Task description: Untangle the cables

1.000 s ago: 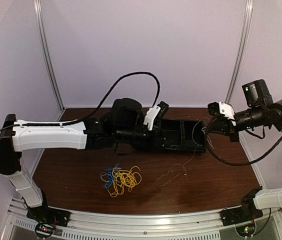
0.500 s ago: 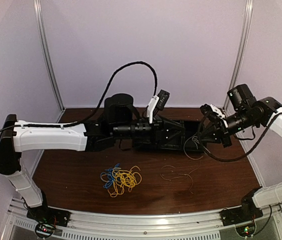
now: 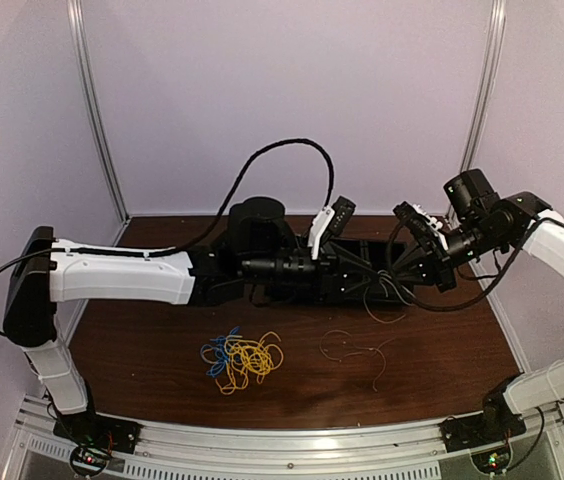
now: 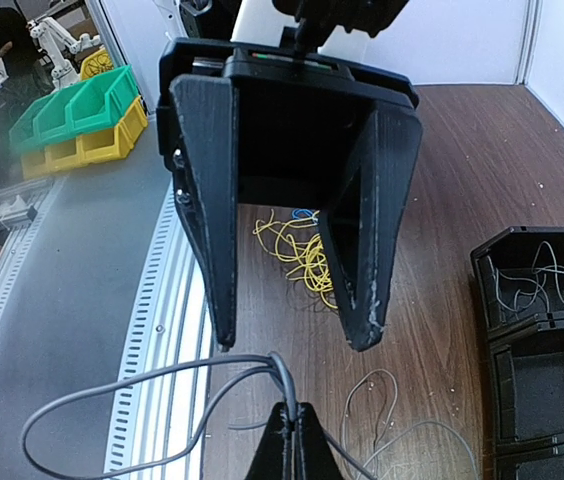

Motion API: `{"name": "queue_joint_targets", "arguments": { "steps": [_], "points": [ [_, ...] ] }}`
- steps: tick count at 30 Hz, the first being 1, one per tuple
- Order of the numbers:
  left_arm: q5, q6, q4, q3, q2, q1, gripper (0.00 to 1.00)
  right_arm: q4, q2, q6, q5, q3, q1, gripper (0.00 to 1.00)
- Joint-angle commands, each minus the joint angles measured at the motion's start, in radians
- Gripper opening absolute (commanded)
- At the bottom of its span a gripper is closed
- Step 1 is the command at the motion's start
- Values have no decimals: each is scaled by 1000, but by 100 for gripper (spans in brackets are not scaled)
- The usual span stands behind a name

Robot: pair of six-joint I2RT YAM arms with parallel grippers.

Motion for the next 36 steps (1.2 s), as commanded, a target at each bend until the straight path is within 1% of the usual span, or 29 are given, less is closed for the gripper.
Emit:
{"name": "queue_joint_targets", "arguments": {
  "steps": [1, 4, 6, 9, 13, 16, 18, 20, 23, 26, 30, 34, 36],
  "points": [
    [39, 15, 17, 38, 15, 1, 42, 18, 0, 27, -44, 31, -5, 0],
    [57, 18, 22, 33, 17, 1, 42, 17, -2, 34, -50, 36, -5, 0],
    [65, 18, 24, 35, 21, 0, 39, 21, -3, 39, -54, 38, -6, 0],
    [75, 14, 34, 38, 27, 1, 32, 31, -5, 46, -49, 31, -6, 0],
    [74, 13, 45, 36, 21, 1, 26, 61, -9, 74, -28, 12, -5, 0],
    [0, 3, 55, -2, -15, 1, 27, 103, -13, 121, 9, -2, -5, 0],
    [-108, -42, 15, -9, -33, 3, 26, 176, -24, 201, 88, -17, -6, 0],
    [-164, -93, -11, -19, -47, 4, 36, 220, -32, 232, 183, -24, -7, 0],
    [-232, -226, 97, -103, -87, 4, 44, 274, -29, 267, 319, -35, -7, 0],
    [-226, -319, 210, -162, -96, 6, 52, 299, -30, 283, 398, -29, -5, 0],
    [-137, -382, 260, -104, -22, 7, 53, 314, -24, 278, 516, -13, 9, 0],
    [-66, -469, 392, -83, 43, 7, 53, 312, -21, 242, 656, 1, 40, 0],
    [-63, -488, 389, -58, 65, 7, 53, 308, -22, 229, 693, 7, 50, 0]
  ]
}}
